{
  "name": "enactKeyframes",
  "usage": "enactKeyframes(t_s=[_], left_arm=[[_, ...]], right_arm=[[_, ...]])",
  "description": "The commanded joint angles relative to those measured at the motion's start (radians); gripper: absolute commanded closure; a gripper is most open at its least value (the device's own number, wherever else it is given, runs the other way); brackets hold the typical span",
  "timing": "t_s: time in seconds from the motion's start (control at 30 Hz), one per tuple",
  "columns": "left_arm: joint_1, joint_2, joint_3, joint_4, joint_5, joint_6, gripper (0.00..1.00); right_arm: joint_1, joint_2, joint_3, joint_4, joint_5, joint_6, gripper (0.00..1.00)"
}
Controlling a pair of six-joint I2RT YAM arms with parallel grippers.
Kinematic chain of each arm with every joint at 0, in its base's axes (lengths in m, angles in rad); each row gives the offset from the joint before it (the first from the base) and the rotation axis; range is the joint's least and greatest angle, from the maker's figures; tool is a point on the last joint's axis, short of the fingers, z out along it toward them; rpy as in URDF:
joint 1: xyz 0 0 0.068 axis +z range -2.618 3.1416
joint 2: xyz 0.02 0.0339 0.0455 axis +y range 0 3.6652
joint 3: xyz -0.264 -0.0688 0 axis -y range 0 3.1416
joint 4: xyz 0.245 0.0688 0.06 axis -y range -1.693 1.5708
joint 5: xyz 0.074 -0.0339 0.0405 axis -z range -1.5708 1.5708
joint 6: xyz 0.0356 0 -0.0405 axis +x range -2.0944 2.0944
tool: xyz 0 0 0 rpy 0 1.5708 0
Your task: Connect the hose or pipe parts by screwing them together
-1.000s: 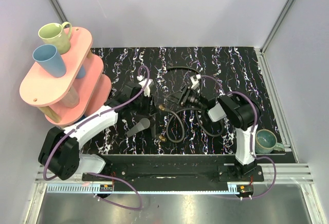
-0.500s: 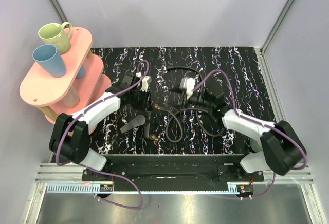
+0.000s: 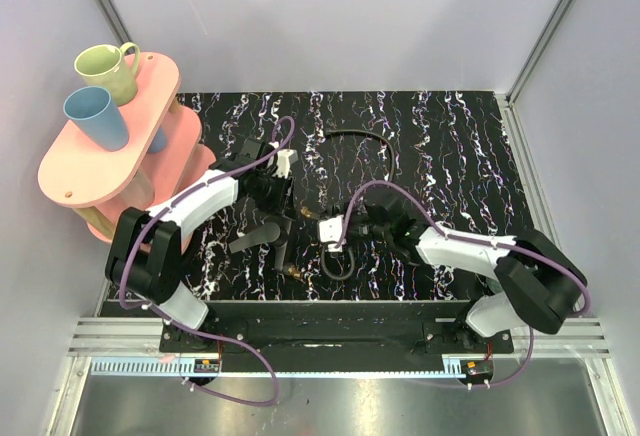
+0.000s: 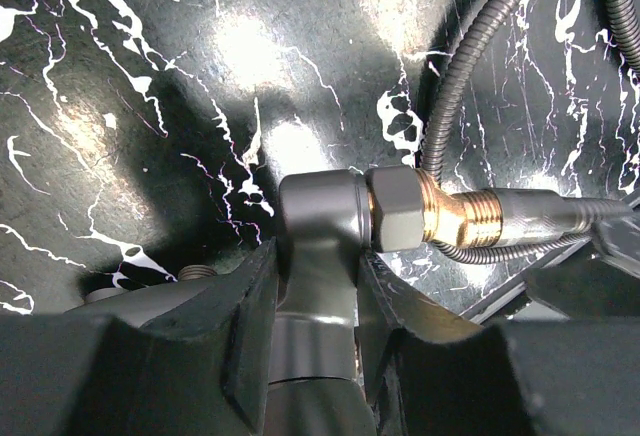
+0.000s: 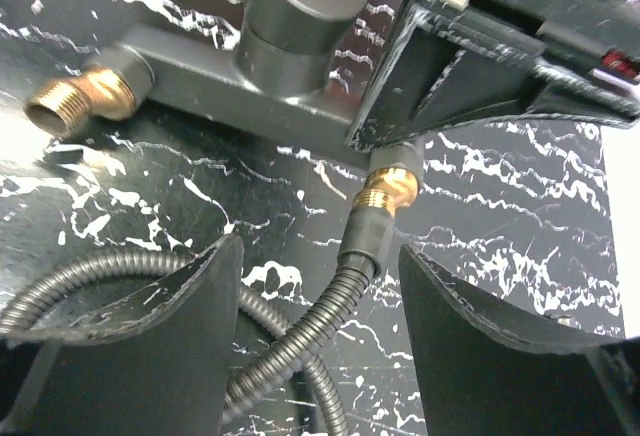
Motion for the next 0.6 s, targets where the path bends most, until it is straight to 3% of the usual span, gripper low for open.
enactKeyframes(t_s=[0.0,0.2,0.57], left_arm=[[0.006,0.009,0.055,-0.019,0.102,-0.016,1.0],[0.005,0.005,0.049,-0.021,0.091,-0.026,1.0],[0.005,0.003,0.037,-0.012,0.108,-0.031,1.0]], right_arm=[[0.035,0.052,0.076,-0.049,0.135,-0.121,0.32],[0.076,0.126,0.073,0.083,0.311,-0.15,0.33],[0.088,0.169,0.09,0.151,0.305,-0.116,0.43]])
